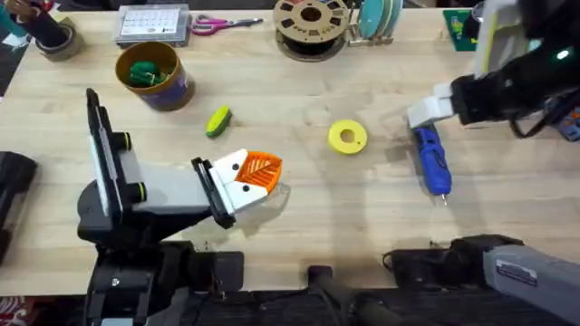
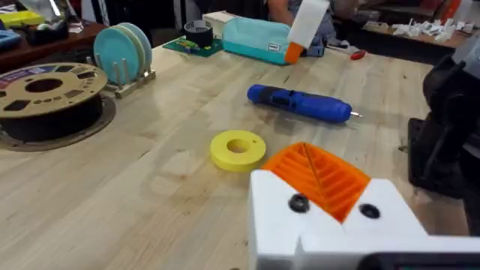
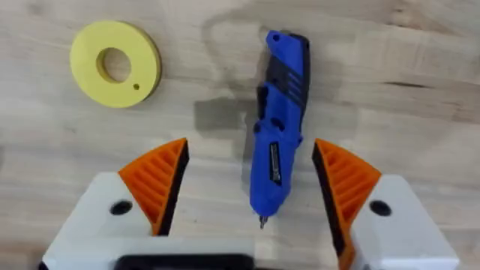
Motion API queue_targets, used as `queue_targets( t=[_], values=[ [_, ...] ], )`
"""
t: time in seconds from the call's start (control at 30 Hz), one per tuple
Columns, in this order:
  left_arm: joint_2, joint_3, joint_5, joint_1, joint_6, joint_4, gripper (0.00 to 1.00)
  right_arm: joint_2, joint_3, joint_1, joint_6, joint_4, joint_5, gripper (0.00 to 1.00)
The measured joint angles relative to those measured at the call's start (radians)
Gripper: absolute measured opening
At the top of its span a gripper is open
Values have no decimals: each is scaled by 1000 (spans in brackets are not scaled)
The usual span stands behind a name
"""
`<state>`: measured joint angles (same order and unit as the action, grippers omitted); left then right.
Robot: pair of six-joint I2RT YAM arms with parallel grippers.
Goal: Pick up the gripper from the table and insert it into the empty holder that is missing its gripper. Then pick up a screw, insert it into the mounting hole, and use the screwdriver to tighten it. Finally, clean up the table by picking up the vegetable and placing it into the bucket.
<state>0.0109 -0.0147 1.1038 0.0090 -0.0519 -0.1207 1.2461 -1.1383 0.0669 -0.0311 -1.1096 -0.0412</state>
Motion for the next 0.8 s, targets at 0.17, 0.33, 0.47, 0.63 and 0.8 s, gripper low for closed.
queue_targets(
  t=[0.17, 0.33, 0.47, 0.63, 0.8],
  values=[
    [0, 0, 0, 0, 0, 0, 13, 6, 95, 0, 0, 111, -28, 997],
    [0, 0, 0, 0, 0, 0, 13, 18, 160, 0, -4, 159, -70, 998],
    [0, 0, 0, 0, 0, 0, 13, 20, 173, -12, -29, 174, -102, 997],
    [0, 0, 0, 0, 0, 0, 13, 63, 173, -65, -54, 208, -107, 997],
    [0, 0, 0, 0, 0, 0, 13, 142, 173, -114, -89, 247, -61, 997]
  ],
)
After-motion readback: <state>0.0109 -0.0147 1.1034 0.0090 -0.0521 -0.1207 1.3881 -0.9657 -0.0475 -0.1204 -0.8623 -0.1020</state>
